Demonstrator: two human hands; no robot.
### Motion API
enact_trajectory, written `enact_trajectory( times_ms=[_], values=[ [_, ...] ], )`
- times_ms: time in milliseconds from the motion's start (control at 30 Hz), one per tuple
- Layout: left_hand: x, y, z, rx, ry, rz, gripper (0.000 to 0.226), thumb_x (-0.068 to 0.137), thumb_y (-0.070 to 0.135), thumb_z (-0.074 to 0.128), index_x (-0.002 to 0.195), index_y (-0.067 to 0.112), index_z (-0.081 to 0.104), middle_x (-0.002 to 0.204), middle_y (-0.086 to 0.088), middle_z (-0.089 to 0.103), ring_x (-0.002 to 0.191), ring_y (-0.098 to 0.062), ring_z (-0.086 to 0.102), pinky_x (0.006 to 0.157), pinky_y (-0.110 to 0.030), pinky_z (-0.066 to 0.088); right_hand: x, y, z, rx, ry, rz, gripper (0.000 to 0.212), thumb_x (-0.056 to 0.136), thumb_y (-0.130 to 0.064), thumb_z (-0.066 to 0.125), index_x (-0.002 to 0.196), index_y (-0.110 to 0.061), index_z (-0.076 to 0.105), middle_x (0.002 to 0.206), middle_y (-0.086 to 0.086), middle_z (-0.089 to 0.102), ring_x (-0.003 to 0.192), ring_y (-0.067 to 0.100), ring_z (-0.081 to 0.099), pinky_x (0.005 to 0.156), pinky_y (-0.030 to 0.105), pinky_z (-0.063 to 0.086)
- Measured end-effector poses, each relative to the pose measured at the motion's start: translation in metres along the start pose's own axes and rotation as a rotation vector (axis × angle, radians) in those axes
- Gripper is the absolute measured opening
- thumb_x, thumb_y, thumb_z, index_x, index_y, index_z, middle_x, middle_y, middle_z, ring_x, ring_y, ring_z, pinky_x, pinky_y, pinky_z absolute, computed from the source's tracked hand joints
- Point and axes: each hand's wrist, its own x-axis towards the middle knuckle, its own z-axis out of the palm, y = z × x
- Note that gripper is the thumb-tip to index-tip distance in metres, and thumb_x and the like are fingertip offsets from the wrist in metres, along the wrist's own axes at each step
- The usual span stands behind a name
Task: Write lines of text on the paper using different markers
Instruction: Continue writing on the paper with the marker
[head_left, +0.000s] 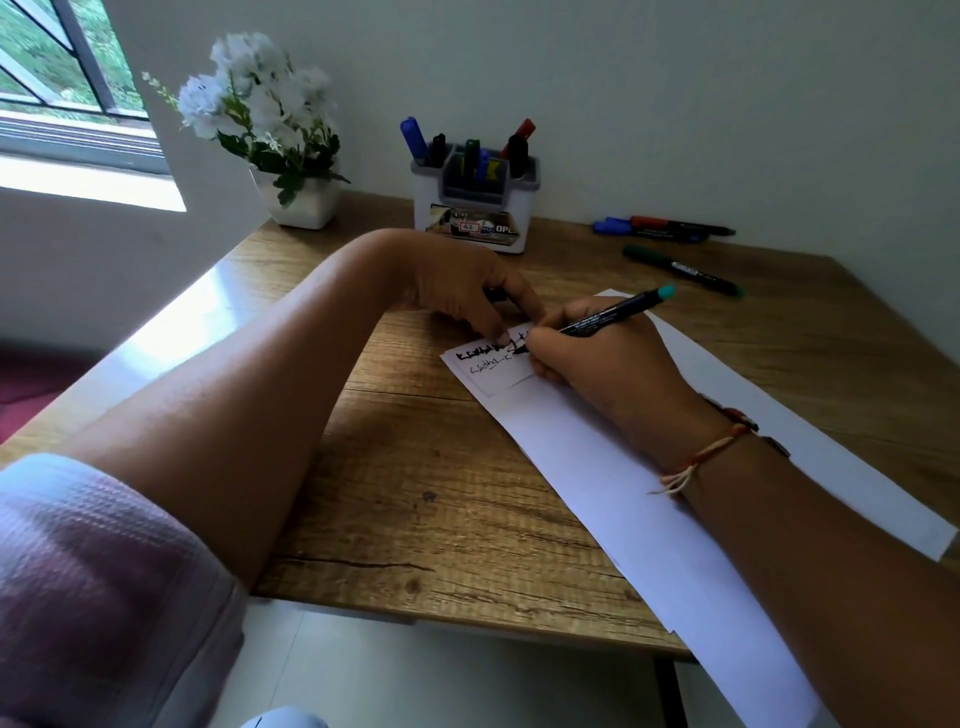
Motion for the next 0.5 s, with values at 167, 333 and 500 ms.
enact_trajectory(
  times_ms=[167,333,500],
  values=[
    [-0.0006,0.0018,0.0006,0.021,-0.002,-0.001,0.040,0.090,0.020,0.069,0.111,0.052,0.059,0.110,0.023,0.060,0.103,-0.002,0.056,0.085,-0.024,0.040,0.0001,-0.0026,-0.0008,0.016,-0.017,0.025,0.016,0.081,-0.027,0.068,0.080,-0.012,0.074,0.070,0.006,0.075,0.068,0.017,0.071,0.079,0.042,0.061],
    [-0.0006,0.0019,0.0004,0.005,-0.012,-0.007,0.041,0.091,0.016,0.068,0.116,0.047,0.058,0.112,0.021,0.060,0.104,-0.005,0.058,0.086,-0.023,0.043,0.0009,-0.0021,-0.0002,0.004,0.005,0.039,0.018,0.079,-0.031,0.068,0.081,-0.014,0.074,0.068,0.004,0.074,0.068,0.017,0.072,0.080,0.044,0.062],
    [-0.0011,0.0034,0.0002,0.009,-0.004,-0.011,0.041,0.091,0.016,0.068,0.117,0.046,0.059,0.109,0.024,0.058,0.102,-0.002,0.057,0.083,-0.020,0.040,0.0011,-0.0005,0.0001,-0.001,0.000,0.028,0.018,0.080,-0.031,0.068,0.081,-0.014,0.073,0.069,0.004,0.074,0.066,0.014,0.070,0.075,0.039,0.061]
  ],
)
